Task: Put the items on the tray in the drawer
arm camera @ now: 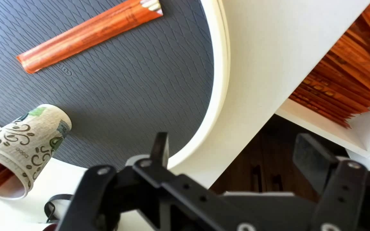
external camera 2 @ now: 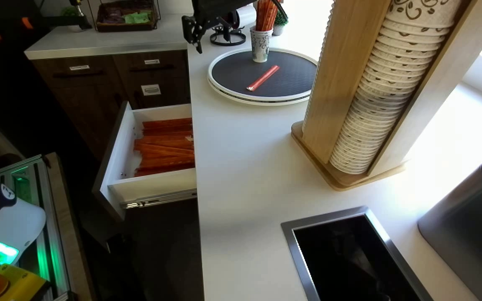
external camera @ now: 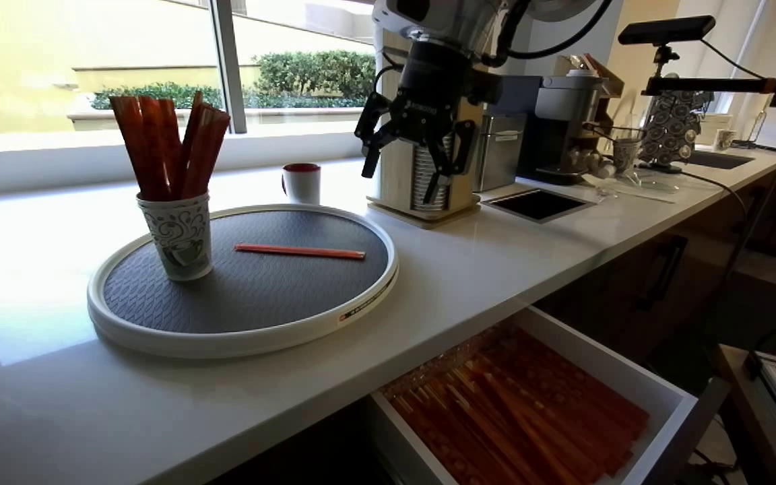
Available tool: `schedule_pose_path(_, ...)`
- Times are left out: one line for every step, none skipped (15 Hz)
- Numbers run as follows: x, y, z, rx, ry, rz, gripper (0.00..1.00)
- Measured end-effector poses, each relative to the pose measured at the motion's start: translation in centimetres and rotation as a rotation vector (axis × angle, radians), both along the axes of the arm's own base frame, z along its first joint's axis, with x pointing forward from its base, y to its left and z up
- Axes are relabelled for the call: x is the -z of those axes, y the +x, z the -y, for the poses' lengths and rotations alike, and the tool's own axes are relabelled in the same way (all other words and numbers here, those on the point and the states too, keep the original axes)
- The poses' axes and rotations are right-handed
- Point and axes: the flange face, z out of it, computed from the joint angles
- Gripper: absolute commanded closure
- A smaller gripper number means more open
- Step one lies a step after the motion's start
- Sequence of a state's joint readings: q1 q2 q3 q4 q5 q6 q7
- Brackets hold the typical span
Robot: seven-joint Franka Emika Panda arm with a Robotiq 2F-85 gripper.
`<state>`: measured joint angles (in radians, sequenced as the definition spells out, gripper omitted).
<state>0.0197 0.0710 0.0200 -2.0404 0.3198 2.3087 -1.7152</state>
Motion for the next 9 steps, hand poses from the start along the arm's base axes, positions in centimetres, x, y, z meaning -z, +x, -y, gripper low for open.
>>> schedule_pose_path(0.0, 0.1, 0.0, 0.010, 0.000, -0.002, 0.00)
schedule_pose_path(0.0, 0.4, 0.0, 0.044, -0.009, -0.008, 0.00)
schedule_pose_path(-0.1, 0.9, 0.1, 0.093, -0.024, -0.017, 0.00)
schedule_pose_path(-0.1, 1.6, 0.1, 0.149, -0.037, -0.026, 0.00)
schedule_pose_path(-0.1, 2.4, 0.0, 0.204, -0.045, -0.034, 0.00)
schedule_pose_path(0.0, 3.3, 0.0, 0.260, -0.050, -0.039, 0.00)
schedule_pose_path(0.2, 4.2, -0.2, 0.316, -0.050, -0.047, 0.00)
schedule_pose_path(0.5, 5.0, -0.4, 0.370, -0.051, -0.061, 0.00)
schedule_pose_path(1.0, 6.0, -0.6, 0.427, -0.045, -0.075, 0.00)
